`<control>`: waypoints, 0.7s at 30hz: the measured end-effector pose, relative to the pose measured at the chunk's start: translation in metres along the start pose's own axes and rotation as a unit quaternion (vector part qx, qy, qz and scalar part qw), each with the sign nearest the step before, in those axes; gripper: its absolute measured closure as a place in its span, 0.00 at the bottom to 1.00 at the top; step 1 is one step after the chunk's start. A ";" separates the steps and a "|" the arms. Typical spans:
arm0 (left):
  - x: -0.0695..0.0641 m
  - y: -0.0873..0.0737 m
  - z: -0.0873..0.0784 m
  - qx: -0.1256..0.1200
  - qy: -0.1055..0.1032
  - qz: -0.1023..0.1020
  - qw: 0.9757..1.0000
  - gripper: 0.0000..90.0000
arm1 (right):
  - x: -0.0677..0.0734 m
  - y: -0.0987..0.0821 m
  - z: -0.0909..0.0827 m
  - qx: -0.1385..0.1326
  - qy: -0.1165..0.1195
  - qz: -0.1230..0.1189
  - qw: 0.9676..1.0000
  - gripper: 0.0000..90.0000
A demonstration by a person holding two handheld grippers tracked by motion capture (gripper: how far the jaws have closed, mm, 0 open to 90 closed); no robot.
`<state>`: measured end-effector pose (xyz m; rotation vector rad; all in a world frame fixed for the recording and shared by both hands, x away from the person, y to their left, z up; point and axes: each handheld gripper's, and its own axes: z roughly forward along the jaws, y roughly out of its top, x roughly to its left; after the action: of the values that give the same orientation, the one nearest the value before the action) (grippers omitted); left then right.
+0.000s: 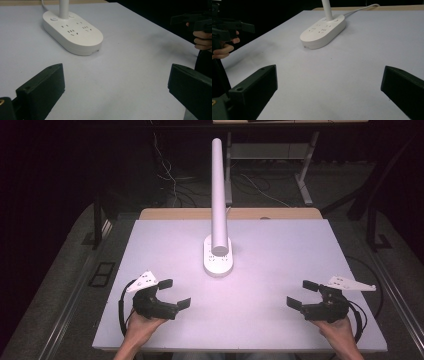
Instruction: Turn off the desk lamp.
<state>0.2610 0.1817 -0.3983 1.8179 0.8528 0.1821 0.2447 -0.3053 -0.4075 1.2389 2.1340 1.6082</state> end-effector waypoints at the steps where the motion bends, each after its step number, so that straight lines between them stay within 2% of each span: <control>1: 0.000 0.001 0.000 -0.001 0.000 -0.002 1.000 0.00 | 0.000 0.000 0.000 0.000 0.000 0.000 1.000 0.01; 21: 0.010 0.024 0.009 0.017 0.001 0.002 1.000 0.00 | -0.001 0.000 -0.001 0.001 -0.003 0.001 1.000 0.01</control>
<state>0.2839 0.1766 -0.3836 1.8507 0.8596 0.1734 0.2447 -0.3065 -0.4079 1.2439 2.1320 1.6024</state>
